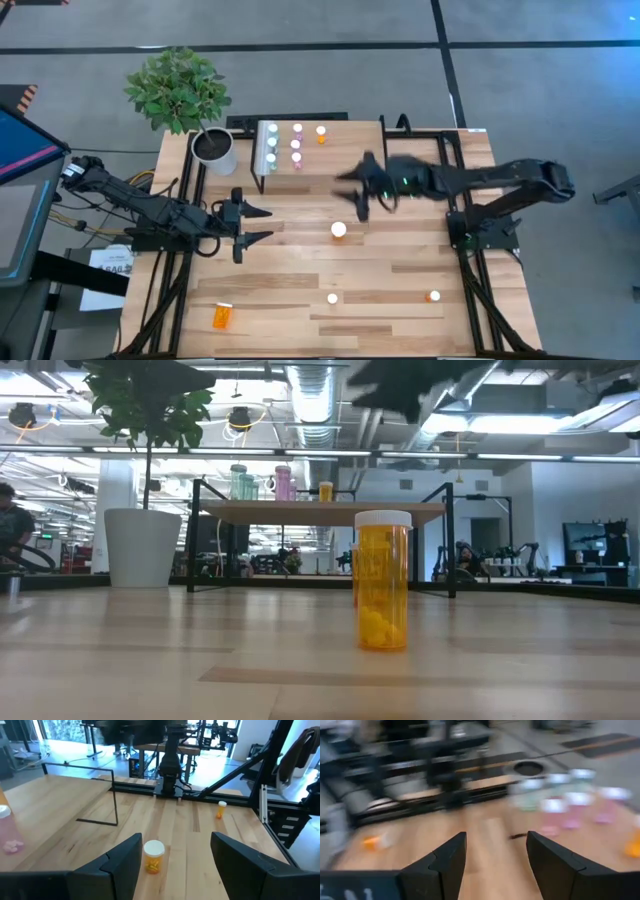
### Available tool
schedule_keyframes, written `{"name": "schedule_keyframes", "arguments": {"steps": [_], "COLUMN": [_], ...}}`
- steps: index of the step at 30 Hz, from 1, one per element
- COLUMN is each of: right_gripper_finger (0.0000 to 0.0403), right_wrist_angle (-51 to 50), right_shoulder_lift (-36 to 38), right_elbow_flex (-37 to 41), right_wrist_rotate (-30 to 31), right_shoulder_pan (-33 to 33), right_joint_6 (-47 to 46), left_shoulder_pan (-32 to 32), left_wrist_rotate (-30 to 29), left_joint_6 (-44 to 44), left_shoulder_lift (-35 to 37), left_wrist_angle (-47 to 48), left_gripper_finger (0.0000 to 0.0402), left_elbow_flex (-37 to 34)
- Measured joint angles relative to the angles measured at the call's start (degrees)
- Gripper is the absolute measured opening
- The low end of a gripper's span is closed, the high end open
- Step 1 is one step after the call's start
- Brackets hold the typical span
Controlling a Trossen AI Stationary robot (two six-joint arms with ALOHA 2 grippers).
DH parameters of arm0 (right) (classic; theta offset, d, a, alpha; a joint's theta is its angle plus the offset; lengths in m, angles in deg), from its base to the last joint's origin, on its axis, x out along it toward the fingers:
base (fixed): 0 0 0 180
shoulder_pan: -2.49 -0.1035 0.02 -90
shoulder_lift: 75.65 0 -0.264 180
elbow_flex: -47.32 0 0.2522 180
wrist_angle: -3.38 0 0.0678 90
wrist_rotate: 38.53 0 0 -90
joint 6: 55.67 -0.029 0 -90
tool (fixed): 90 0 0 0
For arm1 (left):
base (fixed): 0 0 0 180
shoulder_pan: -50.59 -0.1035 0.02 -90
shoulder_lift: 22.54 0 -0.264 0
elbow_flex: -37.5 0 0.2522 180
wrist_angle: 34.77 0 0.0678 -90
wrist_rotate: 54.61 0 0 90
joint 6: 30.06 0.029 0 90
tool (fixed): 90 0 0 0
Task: Pick and place medicine bottles onto shelf by color
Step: Put the left small orange pill bottle on the shelf aligned with the other orange pill bottle
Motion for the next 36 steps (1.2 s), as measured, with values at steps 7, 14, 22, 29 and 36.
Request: {"name": "schedule_keyframes", "arguments": {"steps": [7, 14, 22, 29, 36], "right_gripper_finger": [0.0226, 0.0226, 0.0225, 0.0225, 0.0225], "right_wrist_angle": [-8.2, -17.2, -28.7, -39.7, -43.2], "right_shoulder_lift": [-0.8, -8.9, -10.1, -10.0, -8.3], "right_elbow_flex": [-0.2, 0.0, 0.0, -0.1, -0.1], "right_wrist_rotate": [13.2, 23.4, 25.0, 31.1, 36.8], "right_shoulder_pan": [-19.3, -33.2, -39.0, -41.5, -41.7], "right_joint_6": [-5.0, -17.9, -34.3, -43.8, -47.4], "left_shoulder_pan": [0.0, 0.0, 0.0, 0.0, 0.1], "left_wrist_rotate": [0.1, 1.6, 1.5, 6.1, 18.5], "left_joint_6": [-2.4, -3.0, -2.4, -1.2, 1.9], "left_shoulder_lift": [0.0, 0.0, -0.3, -6.4, -25.2], "left_wrist_angle": [0.0, 0.0, -0.5, -8.0, -7.8], "left_gripper_finger": [0.0224, 0.0224, 0.0224, 0.0224, 0.0224], "left_elbow_flex": [0.0, 0.0, 0.0, 0.1, 10.3]}}
